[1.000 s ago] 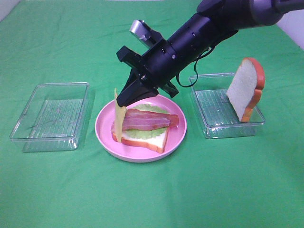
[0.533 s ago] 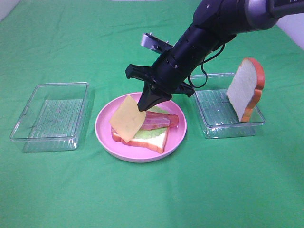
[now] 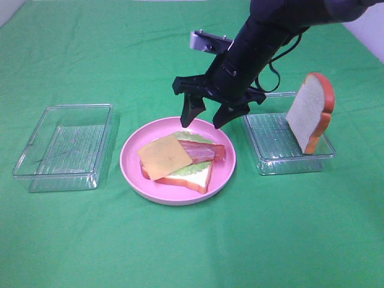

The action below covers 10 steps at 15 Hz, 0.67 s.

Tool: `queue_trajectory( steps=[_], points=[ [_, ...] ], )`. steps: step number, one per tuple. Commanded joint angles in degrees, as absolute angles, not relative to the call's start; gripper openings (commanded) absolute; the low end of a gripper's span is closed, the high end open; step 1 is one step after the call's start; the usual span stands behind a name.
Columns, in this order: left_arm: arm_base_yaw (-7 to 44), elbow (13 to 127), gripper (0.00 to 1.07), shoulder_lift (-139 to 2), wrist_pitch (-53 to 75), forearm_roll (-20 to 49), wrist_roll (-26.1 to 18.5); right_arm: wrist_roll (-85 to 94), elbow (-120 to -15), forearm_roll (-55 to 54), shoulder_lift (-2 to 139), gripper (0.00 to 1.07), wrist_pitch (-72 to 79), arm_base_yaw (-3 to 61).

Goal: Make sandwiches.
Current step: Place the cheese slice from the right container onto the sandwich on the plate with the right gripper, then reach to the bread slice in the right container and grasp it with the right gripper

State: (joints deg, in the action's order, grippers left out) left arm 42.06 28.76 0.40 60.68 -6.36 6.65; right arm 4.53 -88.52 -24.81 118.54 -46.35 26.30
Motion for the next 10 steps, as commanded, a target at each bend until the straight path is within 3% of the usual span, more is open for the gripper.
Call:
queue_trajectory(
  steps=[1,4,5,10],
  points=[
    [42.5,28.6,0.80,0.8,60.2,-6.0,6.8,0.0,-88.5,-15.8,112.8,0.66,-46.7,26.1],
    [42.5,28.6,0.80,0.8,60.2,-6.0,6.8,-6.9,-88.5,-4.6,106.4,0.68,-47.1,25.8],
    [42.5,28.6,0.80,0.8,60.2,-6.0,6.8,-10.5,-88.5,2.5,102.3,0.74,-49.5,24.6],
    [42.5,28.6,0.80,0.8,60.2,-6.0,6.8,-10.9,-88.3,5.2,99.9,0.77,-59.0,15.5]
  ],
)
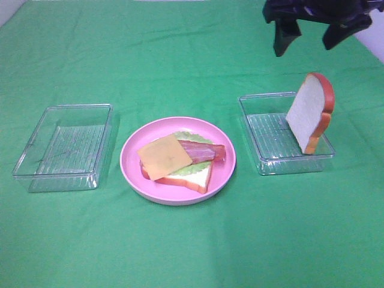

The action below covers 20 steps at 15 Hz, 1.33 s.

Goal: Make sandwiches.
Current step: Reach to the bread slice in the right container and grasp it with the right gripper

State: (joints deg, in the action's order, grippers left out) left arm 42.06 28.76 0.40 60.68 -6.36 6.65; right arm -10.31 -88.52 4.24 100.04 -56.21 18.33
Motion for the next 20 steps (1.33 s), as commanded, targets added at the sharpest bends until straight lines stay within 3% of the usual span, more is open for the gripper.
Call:
queue_trajectory(
  steps=[1,4,12,14,18,20],
  points=[
    [42.5,28.6,0.80,0.8,60.2,-6.0,6.8,-10.8,-87.7,5.1,100.1,0.77,-59.0,13.2],
    [42.5,28.6,0.80,0.8,60.2,-6.0,6.8,-6.6,-87.4,-0.6,104.0,0.77,-59.1,7.8],
    [42.5,28.6,0.80,0.8,60.2,-6.0,6.8,-3.1,-87.4,-4.7,113.2,0.73,-55.9,7.3],
    [42.5,28.6,0.80,0.8,60.2,-6.0,6.8,-3.1,-87.4,-3.7,113.5,0.60,-55.5,7.3],
    [42.5,28.6,0.80,0.8,60.2,-6.0,6.8,-3.3,-87.4,-1.7,113.4,0.14,-54.4,7.3],
    [42.5,28.6,0.80,0.8,60.2,-6.0,6.8,-3.3,-87.4,-1.7,113.4,0.01,-54.4,7.3]
  ],
)
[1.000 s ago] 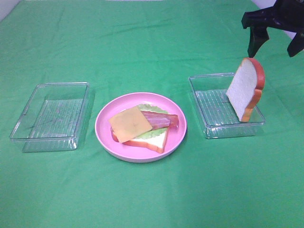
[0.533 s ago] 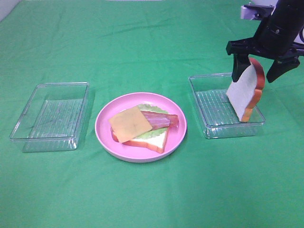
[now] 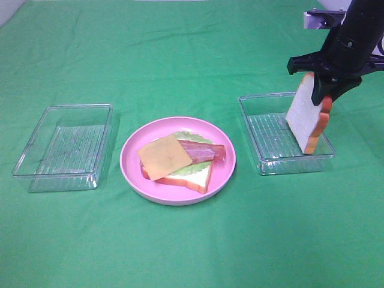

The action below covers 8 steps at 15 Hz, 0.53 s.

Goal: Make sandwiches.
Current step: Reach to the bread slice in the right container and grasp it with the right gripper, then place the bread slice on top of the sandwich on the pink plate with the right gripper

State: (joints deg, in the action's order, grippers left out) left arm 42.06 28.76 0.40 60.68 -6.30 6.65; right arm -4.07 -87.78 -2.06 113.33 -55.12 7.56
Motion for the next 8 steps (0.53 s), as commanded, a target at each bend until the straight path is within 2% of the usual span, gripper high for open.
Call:
queue_trajectory(
  steps=[1,4,8],
  points=[
    [42.5,28.6,0.80,0.8,60.2,-6.0,6.8,-3.3,-87.4,-1.7,113.3,0.00,-54.6,7.3],
    [42.5,28.6,0.80,0.8,60.2,-6.0,6.8,-3.3,-87.4,-3.5,110.2,0.00,-54.5,7.3],
    [42.5,28.6,0.80,0.8,60.2,-6.0,6.8,-0.6,-87.4,-13.4,103.6,0.00,-54.1,7.4]
  ],
)
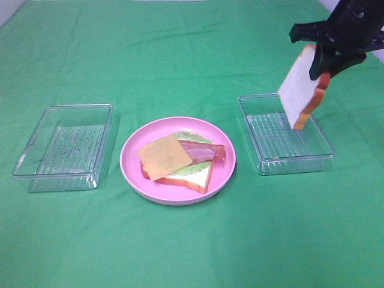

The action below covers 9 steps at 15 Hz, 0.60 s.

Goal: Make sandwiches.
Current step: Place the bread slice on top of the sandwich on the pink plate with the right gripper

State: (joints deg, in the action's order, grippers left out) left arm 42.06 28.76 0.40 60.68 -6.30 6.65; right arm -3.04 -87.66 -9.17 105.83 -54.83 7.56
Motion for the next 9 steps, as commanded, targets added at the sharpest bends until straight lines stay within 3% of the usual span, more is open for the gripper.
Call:
queue_trajectory(
  steps=[1,3,4,9],
  points=[
    [42.5,28.6,0.80,0.8,60.2,-6.0,6.8,1.7,-87.4,-17.9,102.3,0.00,-54.2,7.4],
    [42.5,28.6,0.80,0.8,60.2,-6.0,6.8,5.0,-87.4,-24.9,101.4,0.00,-55.1,7.4],
    [42.5,28.6,0.80,0.8,60.2,-6.0,6.8,10.9,-86.7,-35.8,101.4,0.00,-56.1,8.8],
    [42.5,28.6,0.80,0.8,60.2,-6.0,6.8,20.6,-76.4,-52.5,101.8,0.00,-46.9,18.9]
  ],
)
